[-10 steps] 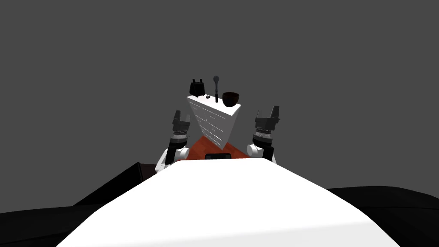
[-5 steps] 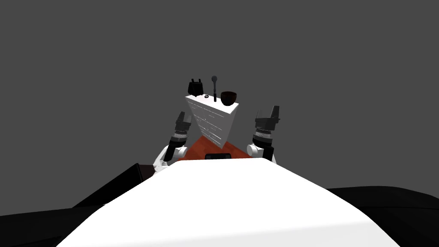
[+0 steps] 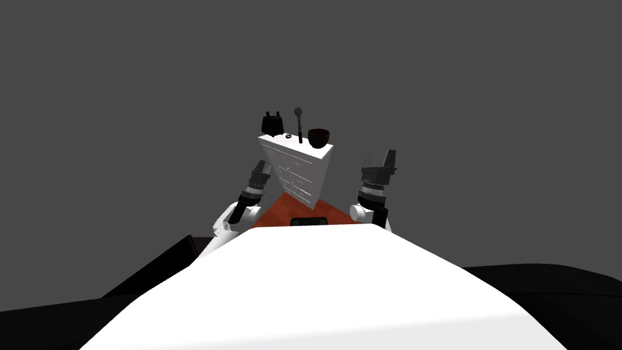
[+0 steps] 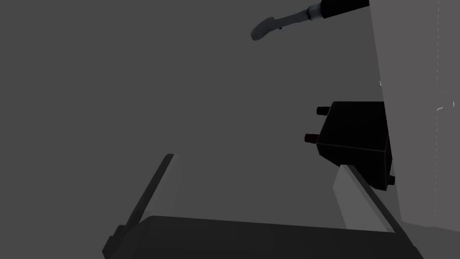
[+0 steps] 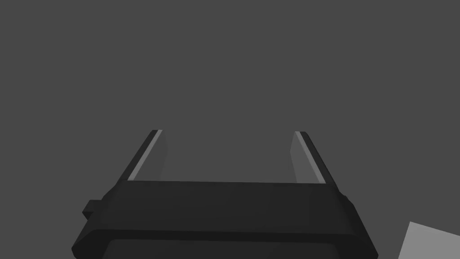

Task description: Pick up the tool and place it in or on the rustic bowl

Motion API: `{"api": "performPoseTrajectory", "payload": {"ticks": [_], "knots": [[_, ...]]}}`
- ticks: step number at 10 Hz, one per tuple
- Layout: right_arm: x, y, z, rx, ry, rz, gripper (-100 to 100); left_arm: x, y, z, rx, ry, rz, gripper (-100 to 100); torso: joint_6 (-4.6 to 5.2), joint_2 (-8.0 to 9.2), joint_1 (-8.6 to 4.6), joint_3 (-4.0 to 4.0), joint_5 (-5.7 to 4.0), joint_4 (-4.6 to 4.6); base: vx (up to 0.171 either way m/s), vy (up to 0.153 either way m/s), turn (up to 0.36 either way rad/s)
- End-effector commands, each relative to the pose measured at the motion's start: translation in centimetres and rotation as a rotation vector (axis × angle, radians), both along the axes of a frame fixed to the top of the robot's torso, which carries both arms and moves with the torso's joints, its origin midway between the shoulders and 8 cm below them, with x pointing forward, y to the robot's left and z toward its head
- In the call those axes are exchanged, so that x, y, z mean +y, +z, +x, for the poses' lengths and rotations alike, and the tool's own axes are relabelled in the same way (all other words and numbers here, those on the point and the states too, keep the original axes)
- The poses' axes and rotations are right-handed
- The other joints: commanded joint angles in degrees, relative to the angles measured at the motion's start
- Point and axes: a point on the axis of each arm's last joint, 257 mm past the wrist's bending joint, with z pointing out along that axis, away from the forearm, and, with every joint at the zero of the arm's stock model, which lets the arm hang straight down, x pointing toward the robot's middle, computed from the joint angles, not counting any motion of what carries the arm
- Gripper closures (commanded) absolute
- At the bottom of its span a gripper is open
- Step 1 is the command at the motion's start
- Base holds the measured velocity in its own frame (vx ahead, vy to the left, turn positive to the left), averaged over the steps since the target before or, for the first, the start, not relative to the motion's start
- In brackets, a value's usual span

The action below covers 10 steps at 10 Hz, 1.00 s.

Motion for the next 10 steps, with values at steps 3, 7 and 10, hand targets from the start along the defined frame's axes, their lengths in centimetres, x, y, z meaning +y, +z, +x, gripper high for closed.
{"api": "performPoseTrajectory", "payload": {"ticks": [3, 7, 10], "knots": [[0.0, 0.0, 0.0, 0.000, 0.000, 0.000, 0, 1.3, -1.8, 1.5, 0.032, -0.003, 0.099, -100, -0.01, -0.02, -0.01, -0.01, 0.00, 0.00, -0.029, -0.022, -0.110], [0.0, 0.0, 0.0, 0.000, 0.000, 0.000, 0, 3.2, -3.1, 3.0, 0.061, 0.004, 0.207, -100, 0.04, 0.00, -0.12, 0.00, -0.03, 0.00, -0.032, -0.033, -0.125], [0.0, 0.0, 0.0, 0.000, 0.000, 0.000, 0, 5.7, -4.1, 4.6, 0.087, 0.027, 0.300, -100, -0.02, -0.05, -0.05, -0.03, -0.01, -0.01, -0.020, -0.034, -0.104]]}}
